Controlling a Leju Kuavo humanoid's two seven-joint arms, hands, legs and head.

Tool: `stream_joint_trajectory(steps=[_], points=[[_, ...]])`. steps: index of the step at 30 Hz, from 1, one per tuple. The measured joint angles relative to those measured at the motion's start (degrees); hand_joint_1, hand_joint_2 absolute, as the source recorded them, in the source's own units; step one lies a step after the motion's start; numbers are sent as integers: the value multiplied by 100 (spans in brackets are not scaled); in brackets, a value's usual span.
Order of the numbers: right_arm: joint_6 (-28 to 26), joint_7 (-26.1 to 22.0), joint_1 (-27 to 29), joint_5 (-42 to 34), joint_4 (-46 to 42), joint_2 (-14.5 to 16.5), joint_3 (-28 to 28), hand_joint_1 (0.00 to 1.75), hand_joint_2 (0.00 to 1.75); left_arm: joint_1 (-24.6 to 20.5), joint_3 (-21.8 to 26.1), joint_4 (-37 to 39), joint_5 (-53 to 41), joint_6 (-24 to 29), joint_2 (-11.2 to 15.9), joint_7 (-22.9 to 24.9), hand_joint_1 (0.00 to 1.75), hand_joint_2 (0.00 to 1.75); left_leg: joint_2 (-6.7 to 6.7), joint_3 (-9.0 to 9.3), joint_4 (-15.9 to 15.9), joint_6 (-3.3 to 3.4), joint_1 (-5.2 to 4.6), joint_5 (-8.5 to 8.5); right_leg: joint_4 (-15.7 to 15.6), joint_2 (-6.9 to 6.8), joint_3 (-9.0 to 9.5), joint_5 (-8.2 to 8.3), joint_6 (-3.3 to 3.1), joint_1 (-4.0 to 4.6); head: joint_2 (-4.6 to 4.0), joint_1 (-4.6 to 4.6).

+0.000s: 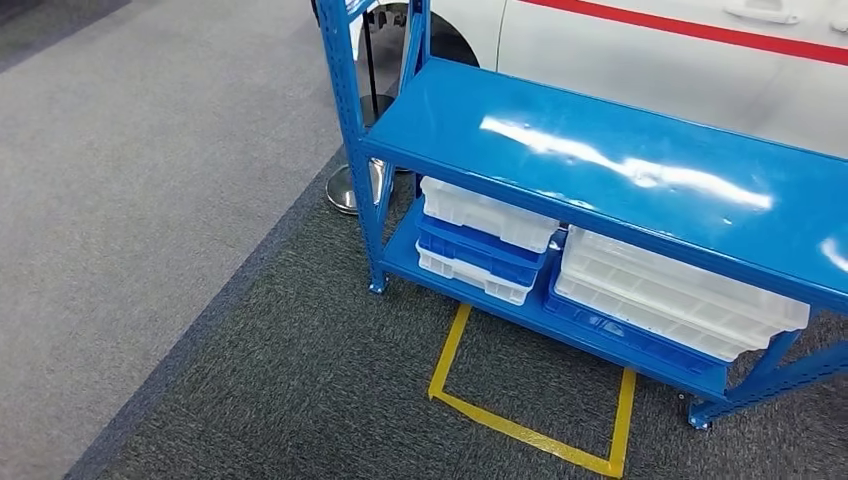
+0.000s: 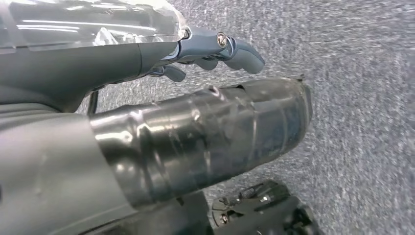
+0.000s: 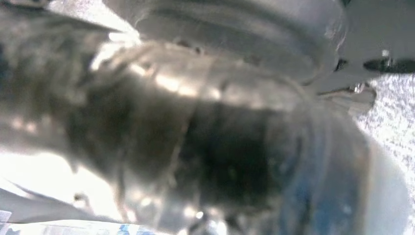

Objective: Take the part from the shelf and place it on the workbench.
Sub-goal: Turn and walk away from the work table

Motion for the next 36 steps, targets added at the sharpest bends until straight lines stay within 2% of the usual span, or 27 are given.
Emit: stream_joint_trajectory(steps=[1, 3, 4, 5, 6, 7, 8, 9, 10, 11, 12, 14, 15, 17, 18, 19, 20, 21, 22, 23, 25, 26, 28, 30, 32, 35, 36], points=[[-1, 2, -3, 2, 0, 1, -3, 0, 0, -5, 0, 0, 1, 1, -1, 0, 0, 0, -120, -38, 120, -26, 12, -99, -20, 54, 12, 14, -42, -16, 0, 0], [-2, 6, -21, 11, 0, 4, -4, 0, 0, 4, 1, 0, 2, 2, -1, 0, 0, 0, -411, -287, 703, -55, 28, -445, -38, 169, 15, 34, -101, -29, 0, -1], [-2, 8, -26, 17, 0, 4, -5, 0, 0, 15, 0, 0, 3, 2, 0, 2, 0, 0, -485, -473, 1098, -61, 30, -622, -37, 238, 9, 38, -118, -24, 0, -2], [-2, 10, -26, 24, 0, 5, -5, 0, 0, 28, 0, 0, 4, 2, 0, 4, 0, 0, -521, -635, 1425, -66, 31, -725, -36, 315, 8, 40, -124, -20, 0, -2], [-2, 12, -22, 29, 0, 5, -5, 0, 0, 40, 0, 0, 4, 2, 0, 7, 0, 0, -538, -727, 1580, -66, 30, -713, -34, 396, 12, 41, -126, -16, 0, -2], [-2, 14, -17, 33, 0, 5, -5, 0, 0, 48, 0, 0, 4, 2, 0, 8, 0, 0, -552, -725, 1526, -58, 31, -585, -30, 479, 21, 40, -125, -15, 0, -2], [-2, 16, -14, 36, 0, 6, -5, 0, 0, 52, 1, 0, 4, 2, 0, 9, 0, 0, -584, -624, 1252, -43, 32, -366, -26, 562, 33, 39, -122, -15, 0, -2], [-2, 16, -13, 37, 0, 7, -5, 0, 0, 55, 1, 0, 4, 2, 1, 9, 0, 0, -682, -476, 862, -19, 33, -129, -21, 640, 40, 36, -116, -19, 0, -2], [-2, 16, -19, 39, 0, 9, -5, 0, 0, 58, 1, 1, 4, 3, 2, 9, 0, 0, -812, -328, 481, 6, 41, 39, -3, 716, 35, 29, -99, -11, 0, -1], [-2, 16, -24, 40, 0, 12, -5, 0, 0, 57, 1, 1, 4, 3, 4, 10, 0, 0, -924, -226, 207, 23, 43, 132, 12, 786, 18, 29, -71, -11, 0, -1], [-2, 16, -24, 41, 0, 14, -5, 0, 0, 52, 1, 2, 5, 4, 5, 10, 0, 0, -1002, -173, 63, 37, 40, 150, 21, 848, -7, 33, -34, -14, 0, -1], [-2, 16, -10, 42, 0, 16, -7, 0, 0, 36, 0, 2, 5, 4, 4, 11, 0, 0, -947, -153, 10, 74, 34, 141, 14, 959, -49, 58, 47, -24, 0, -2], [-2, 16, 0, 43, 0, 14, -7, 0, 0, 30, 0, 3, 5, 4, 2, 11, 0, 0, -882, -138, -18, 108, 40, 161, 33, 920, -65, 47, 80, -26, 0, 0], [-3, 17, 0, 48, 0, 10, -7, 0, 0, 28, 1, 4, 5, 4, -4, 9, 0, 0, -730, -118, -78, 190, 64, 200, 319, 642, -203, -143, 135, -18, 0, 13], [-4, 17, -7, 51, 0, 9, -7, 0, 0, 34, 1, 4, 5, 4, -5, 8, 0, 0, -646, -114, -87, 214, 59, 205, 624, 460, -348, -318, 159, -21, 0, 19], [-3, 17, -14, 54, 0, 8, -7, 0, 0, 43, 1, 4, 5, 4, -6, 7, 0, 0, -566, -116, -87, 230, 53, 200, 988, 350, -530, -500, 184, -26, 0, 24], [-3, 16, -18, 56, 0, 8, -7, 0, 0, 53, 1, 4, 6, 4, -6, 8, 0, 0, -496, -117, -84, 228, 48, 193, 1319, 305, -695, -627, 205, -37, 0, 23], [-2, 17, -19, 59, 0, 8, -7, 0, 0, 57, 1, 4, 6, 4, -7, 8, 0, 0, -433, -115, -80, 223, 47, 184, 1502, 281, -785, -656, 222, -48, 0, 23], [1, 25, -13, 62, 0, 7, -7, 0, 0, 55, 1, 4, 6, 4, -7, 9, 0, 0, -387, -109, -76, 213, 47, 174, 1479, 264, -768, -577, 233, -61, 0, 23], [2, 37, -5, 69, 0, 5, -7, 0, 0, 48, 1, 4, 6, 4, -8, 9, 0, 0, -359, -99, -71, 199, 48, 162, 1238, 247, -634, -409, 236, -71, 0, 23], [5, 62, 7, 82, 0, 1, -7, 0, 0, 33, 1, 4, 6, 4, -11, 9, 0, 0, -321, -78, -53, 155, 40, 132, 479, 188, -222, -83, 204, -68, 0, 25], [5, 68, 8, 89, 0, -1, -7, 0, 0, 27, 1, 4, 7, 4, -11, 9, 0, 0, -313, -72, -42, 125, 30, 117, 204, 165, -81, -6, 170, -53, 0, 23], [5, 87, 4, 97, 0, 2, -7, 0, 0, 21, 1, 4, 7, 4, -12, 9, 0, 0, -298, -63, -35, 60, 9, 100, 41, 150, -9, -19, 98, -14, 0, 20], [5, 151, 3, 117, 0, 4, -7, 0, 87, 11, -1, 4, 4, 1, -13, 10, 0, 0, -307, -47, -27, -5, 19, 79, 22, 167, -2, -10, 26, -21, 0, 20], [4, 218, -2, 160, 0, 5, -7, 0, 175, 6, -3, 4, 2, -3, -12, 11, 0, 0, -395, -144, 221, -52, 36, -110, -13, 177, 13, 9, -57, -47, 0, 17], [14, 240, -10, 255, 0, 8, -5, 0, 175, 22, -6, 4, 2, -5, -11, 11, 0, 0, -523, -634, 1273, -85, 46, -639, -19, 206, 6, 12, -129, -32, 0, 12], [27, 240, -9, 283, 0, 8, -3, 0, 175, 30, -6, 4, 3, -5, -11, 11, 0, 0, -535, -759, 1524, -90, 46, -695, -16, 225, 7, 10, -135, -23, 0, 12]])
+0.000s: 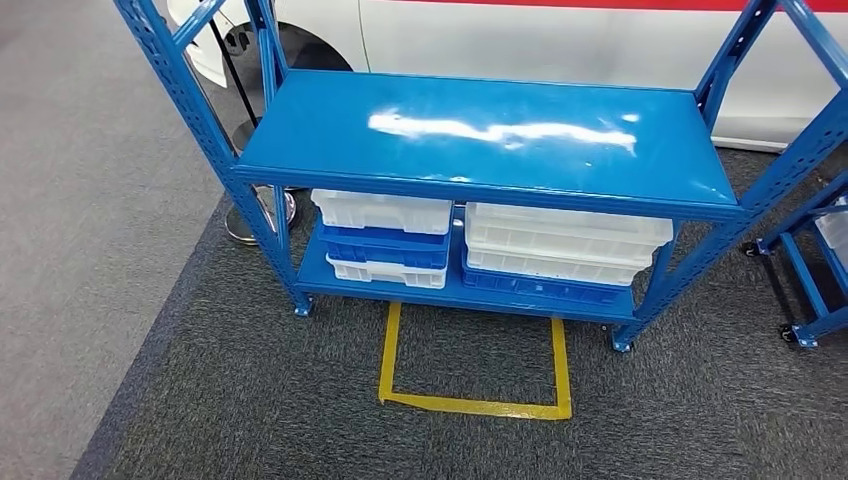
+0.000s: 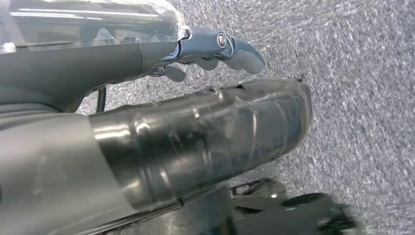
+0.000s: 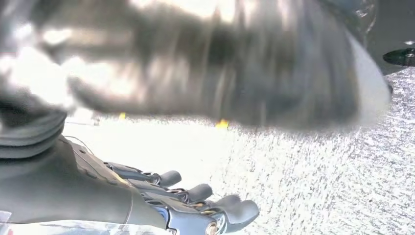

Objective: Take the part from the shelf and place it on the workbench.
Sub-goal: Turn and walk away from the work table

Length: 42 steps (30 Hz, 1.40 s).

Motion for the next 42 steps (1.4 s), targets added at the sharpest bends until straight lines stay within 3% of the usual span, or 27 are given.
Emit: stream_joint_trajectory(steps=[1, 2, 4, 6, 9, 11, 14, 15, 16, 17, 19, 20, 22, 25, 27, 29, 30, 31, 32, 33, 35, 36, 40, 42], points=[[15, 0, 1, 27, 0, 0, 2, 0, 175, 7, 0, 0, 1, 1, 0, 0, 0, 0, -5, -33, 47, 2, 0, 61, 4, 21, 5, -2, -2, 6, 0, 0], [28, 1, 0, 55, 0, 0, 5, 0, 175, 10, 0, 0, 1, 1, 1, -1, 0, 0, -7, 36, -127, 13, 0, 226, 9, 42, 15, -6, -1, 10, 0, -1], [60, 0, -2, 113, 1, 0, 16, 0, 175, 11, -1, 0, 1, 0, 4, -3, 0, 0, -30, 365, -878, 59, -7, 641, 25, 83, 35, -21, 18, 19, 0, 1], [109, -13, -6, 162, 1, -1, 34, 0, 175, 1, -5, 0, 1, -1, 9, -8, 0, 0, -62, 588, -1421, 101, -25, 821, 47, 106, 28, -33, 65, 34, 0, 3], [148, -111, -6, 226, -1, -4, 54, 0, 175, -8, -11, 0, 10, -1, 14, -11, 0, 0, -66, 610, -1533, 168, -32, 836, 45, 113, 10, -24, 158, 32, 0, 4], [157, -232, -7, 255, -2, -11, 57, 0, 175, -8, -11, 0, 20, 1, 16, -15, 0, 0, -41, 629, -1586, 250, -3, 883, 220, 98, -61, -165, 211, 30, 0, 9], [267, -442, -16, 262, -7, -35, 56, 0, 175, -3, -11, 0, 40, 1, 17, -24, 0, 0, 5, 634, -1609, 307, 9, 905, 1159, 80, -469, -677, 271, 29, 0, 14], [313, -492, -23, 260, -8, -47, 56, 0, 175, 1, -11, 0, 51, 1, 17, -25, 0, 0, 17, 635, -1607, 306, 9, 903, 1434, 79, -579, -764, 288, 28, 0, 15], [350, -522, -31, 257, -9, -58, 55, 0, 175, 2, -11, 0, 60, 1, 17, -25, 0, 0, 25, 640, -1604, 303, 10, 899, 1539, 77, -606, -747, 302, 25, 0, 14], [379, -538, -39, 253, -9, -67, 55, 0, 175, 1, -11, 0, 67, 0, 17, -26, 0, 0, 27, 647, -1598, 293, 13, 892, 1424, 73, -525, -621, 310, 15, 0, 15], [462, -548, -44, 247, -8, -77, 55, 0, 175, -1, -11, 0, 70, -1, 17, -29, 0, 0, 22, 662, -1576, 256, 19, 863, 746, 44, -162, -263, 313, -10, 0, 15], [511, -550, -43, 245, -5, -76, 55, 0, 175, -3, -11, 1, 72, -2, 18, -32, 0, 0, 18, 658, -1547, 225, 9, 843, 407, 27, 2, -159, 300, -8, 0, 14], [597, -565, -39, 240, -1, -71, 55, 0, 175, -6, -11, 2, 75, -2, 21, -37, 0, 0, 20, 627, -1512, 154, -16, 826, 110, 14, 115, -151, 235, 8, 0, 7], [616, -588, -48, 228, 1, -66, 55, 0, 175, -14, -11, 2, 86, -2, 22, -39, 0, 0, 26, 594, -1475, 60, -21, 795, 73, 34, 93, -146, 109, 11, 0, 0], [546, -588, -67, 206, -1, -58, 54, 0, 175, -20, -11, 2, 105, -1, 22, -39, 0, 0, 9, 447, -1128, 14, -10, 565, 41, 29, 105, -127, 33, 0, 0, -2], [474, -596, -82, 158, -2, -50, 50, 0, 175, -10, -11, 2, 121, 2, 22, -38, 0, 0, -2, 114, -397, -5, -8, 205, 40, 22, 102, -129, -11, 19, 0, -4], [452, -598, -85, 129, -2, -46, 46, 0, 175, -1, -11, 2, 126, 4, 21, -37, 0, 0, -2, -44, -68, -8, -8, 97, 42, 23, 103, -131, -20, 33, 0, -4], [427, -597, -89, 102, -2, -42, 40, 0, 175, 8, -11, 2, 129, 6, 21, -35, 0, 0, -4, -132, 106, -1, -8, 91, 43, 26, 107, -133, -26, 46, 0, -5], [394, -588, -94, 80, -2, -33, 30, 0, 175, 13, -11, 2, 133, 9, 21, -34, 0, 0, -5, -118, 57, 16, -11, 199, 45, 32, 116, -135, -30, 57, 0, -5], [351, -574, -99, 67, -2, -22, 17, 0, 175, 15, -11, 2, 134, 11, 21, -33, 0, 0, -7, -1, -207, 44, -18, 396, 45, 39, 133, -139, -32, 68, 0, -6], [243, -520, -110, 61, -2, 15, -5, 0, 175, 13, -11, 3, 137, 17, 23, -33, 0, 0, -20, 344, -982, 131, -49, 771, 51, 48, 155, -152, -28, 88, 0, -4], [200, -478, -117, 62, -2, 31, -16, 0, 175, 7, -11, 4, 138, 20, 25, -33, 0, 0, -25, 469, -1263, 165, -66, 860, 56, 51, 151, -155, -12, 95, 0, -4], [152, -318, -149, 69, -3, 52, -69, 0, 175, 4, -11, 7, 137, 22, 27, -33, 0, 0, -23, 564, -1524, 235, -71, 899, 49, 49, 142, -151, 100, 99, 0, -2], [179, -296, -156, 74, -4, 52, -90, 0, 175, -2, -12, 7, 135, 20, 23, -33, 0, 0, -5, 593, -1606, 309, -34, 948, 288, 38, 55, -333, 166, 97, 0, 4]])
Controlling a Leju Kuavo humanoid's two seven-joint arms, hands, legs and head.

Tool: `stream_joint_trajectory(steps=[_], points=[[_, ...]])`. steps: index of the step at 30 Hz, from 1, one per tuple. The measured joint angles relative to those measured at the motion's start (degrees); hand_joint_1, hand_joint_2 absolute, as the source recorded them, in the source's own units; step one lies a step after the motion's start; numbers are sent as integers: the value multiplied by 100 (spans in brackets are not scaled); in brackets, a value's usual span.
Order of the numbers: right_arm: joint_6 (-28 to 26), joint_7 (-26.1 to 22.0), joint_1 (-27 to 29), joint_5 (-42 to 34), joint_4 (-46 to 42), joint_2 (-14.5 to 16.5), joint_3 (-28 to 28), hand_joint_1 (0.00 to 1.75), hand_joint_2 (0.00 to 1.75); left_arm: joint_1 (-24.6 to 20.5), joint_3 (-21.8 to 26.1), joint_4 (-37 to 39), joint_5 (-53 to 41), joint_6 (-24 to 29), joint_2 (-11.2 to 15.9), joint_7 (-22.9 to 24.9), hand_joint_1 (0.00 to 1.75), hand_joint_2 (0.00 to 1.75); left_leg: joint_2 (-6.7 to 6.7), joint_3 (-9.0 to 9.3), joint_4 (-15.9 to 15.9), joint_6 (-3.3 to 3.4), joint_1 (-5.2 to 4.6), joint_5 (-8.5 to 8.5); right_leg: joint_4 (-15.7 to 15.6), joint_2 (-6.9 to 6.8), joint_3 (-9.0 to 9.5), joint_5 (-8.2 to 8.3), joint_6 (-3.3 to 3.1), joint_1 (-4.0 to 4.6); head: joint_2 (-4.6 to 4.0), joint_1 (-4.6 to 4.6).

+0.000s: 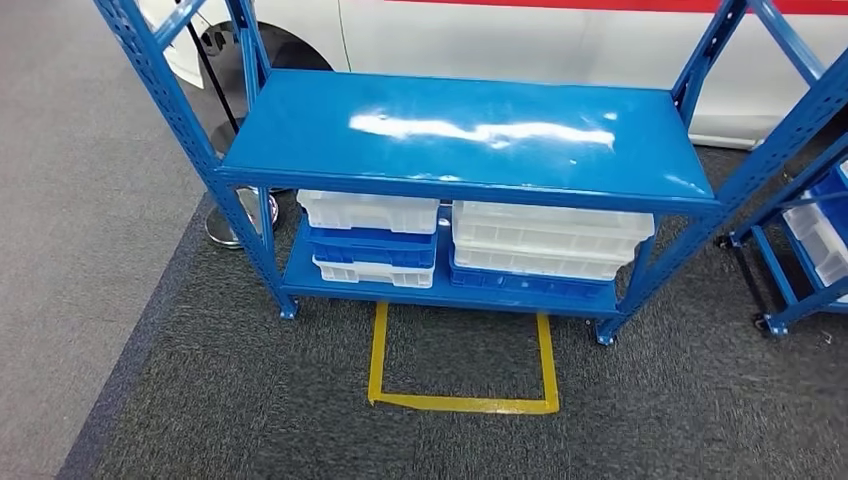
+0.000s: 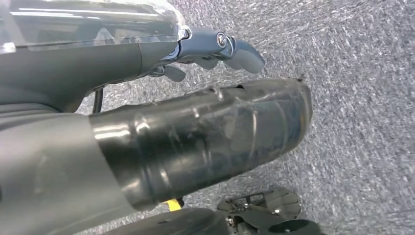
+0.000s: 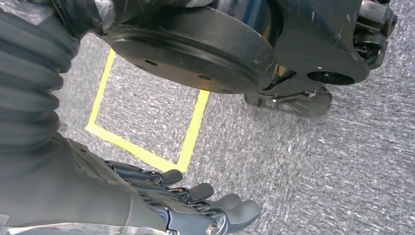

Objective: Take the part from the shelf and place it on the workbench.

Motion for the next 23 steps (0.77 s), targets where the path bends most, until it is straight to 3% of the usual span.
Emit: stream_joint_trajectory(steps=[3, 4, 5, 6, 8, 9, 10, 12, 13, 14, 23], points=[[32, -12, -13, 11, -3, -2, -20, 0, 175, -1, -3, 0, -1, -4, -5, 3, 0, 0, 34, 3, -23, 61, 9, 14, 946, -7, -390, -491, 113, -48, 0, 4], [32, -16, -19, 23, -4, -2, -24, 0, 175, 2, -4, 0, 0, -4, -6, 4, 0, 0, 41, 8, -19, 63, 14, 10, 1128, -8, -435, -525, 160, -74, 0, 4], [32, -15, -25, 40, -5, -3, -26, 0, 175, 3, -6, 0, 1, -5, -6, 6, 0, 0, 42, 12, -9, 60, 23, 3, 1113, -10, -385, -448, 210, -108, 0, 4], [31, -6, -26, 61, -6, -4, -27, 0, 175, 2, -8, 0, 2, -5, -7, 7, 0, 0, 36, 16, 13, 48, 37, -9, 892, -14, -243, -276, 260, -150, 0, 4], [23, 26, -11, 112, -3, -2, -28, 0, 175, 2, -15, 4, 8, -6, -1, 7, 0, 0, 16, -15, 100, -7, 42, -57, 225, -24, 98, 21, 374, -224, 0, 11], [17, 39, -3, 131, 0, 0, -28, 0, 175, 1, -17, 8, 16, -5, 5, 8, 0, 0, 6, -53, 164, -36, 30, -85, -27, -25, 203, 44, 366, -245, 0, 14], [8, 46, 3, 146, 2, 3, -28, 0, 175, 0, -20, 11, 26, -5, 10, 8, 0, 0, 2, -96, 219, -66, 6, -106, -149, -20, 233, 21, 304, -247, 0, 15], [-12, 46, 5, 159, 1, 7, -28, 0, 175, -3, -23, 15, 43, -4, 15, 9, 0, 0, 4, -147, 267, -98, -20, -107, -183, -9, 210, -31, 180, -231, 0, 8], [-20, 44, 5, 163, -1, 8, -28, 0, 175, -3, -25, 15, 48, -4, 15, 9, 0, 0, 7, -149, 258, -110, -20, -97, -170, -5, 197, -14, 160, -217, 0, 5], [-25, 45, 5, 167, -1, 9, -28, 0, 175, -5, -26, 15, 50, -4, 16, 9, 0, 0, 8, -143, 245, -117, -13, -87, -169, -5, 200, -16, 178, -211, 0, 5], [-37, 48, 2, 207, -1, 9, -28, 0, 175, -6, -28, 15, 54, -7, 14, 11, 0, 0, 2, -107, 196, -173, 3, -62, -168, -9, 215, -25, 132, -169, 0, 5]])
